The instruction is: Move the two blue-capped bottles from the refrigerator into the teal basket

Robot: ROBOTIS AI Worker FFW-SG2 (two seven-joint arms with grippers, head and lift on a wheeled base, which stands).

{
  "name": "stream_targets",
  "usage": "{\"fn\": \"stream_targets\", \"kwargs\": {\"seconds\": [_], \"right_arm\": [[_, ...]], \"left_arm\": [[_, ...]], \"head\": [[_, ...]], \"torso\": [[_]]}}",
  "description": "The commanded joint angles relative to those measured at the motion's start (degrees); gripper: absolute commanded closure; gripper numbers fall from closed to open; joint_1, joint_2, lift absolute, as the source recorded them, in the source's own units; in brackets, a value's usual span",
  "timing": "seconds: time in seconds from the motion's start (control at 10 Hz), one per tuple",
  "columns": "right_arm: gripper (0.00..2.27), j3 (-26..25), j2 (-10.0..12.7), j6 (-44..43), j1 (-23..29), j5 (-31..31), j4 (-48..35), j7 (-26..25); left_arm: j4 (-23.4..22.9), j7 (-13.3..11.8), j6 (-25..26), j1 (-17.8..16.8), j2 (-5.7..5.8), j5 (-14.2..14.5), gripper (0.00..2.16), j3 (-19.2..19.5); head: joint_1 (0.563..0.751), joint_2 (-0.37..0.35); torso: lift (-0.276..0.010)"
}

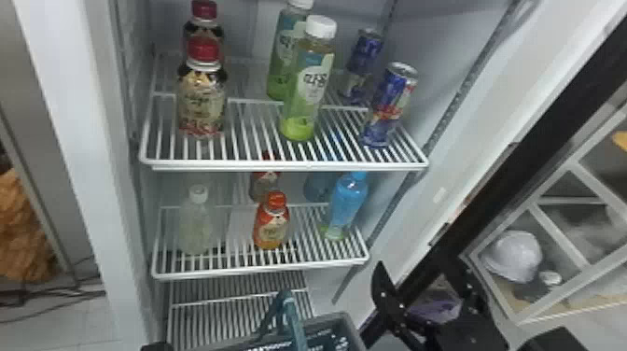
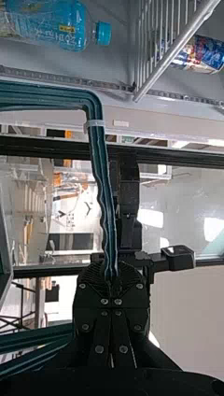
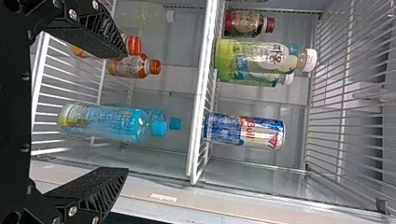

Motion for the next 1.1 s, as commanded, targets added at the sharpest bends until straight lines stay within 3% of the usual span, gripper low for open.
{"fn": "stream_targets", "kwargs": {"seconds": [0.0, 0.5, 1.0], "right_arm": [[0.15, 0.03, 0.0, 0.0, 0.0, -0.56, 0.21, 0.0], [0.15, 0.11, 0.18, 0.0, -1.13, -1.61, 1.61, 0.0], [0.15, 1.43, -0.09, 0.0, -7.03, -1.61, 7.8, 0.0]], "left_arm": [[0.0, 0.03, -0.12, 0.0, -0.07, 0.01, 1.15, 0.0], [0.0, 0.03, -0.12, 0.14, -0.07, 0.1, 1.15, 0.0], [0.0, 0.03, 0.02, 0.28, -0.16, 0.62, 1.15, 0.09]], "head": [[0.695, -0.35], [0.695, -0.35], [0.695, -0.35]], "torso": [[-0.136], [-0.136], [-0.136]]}}
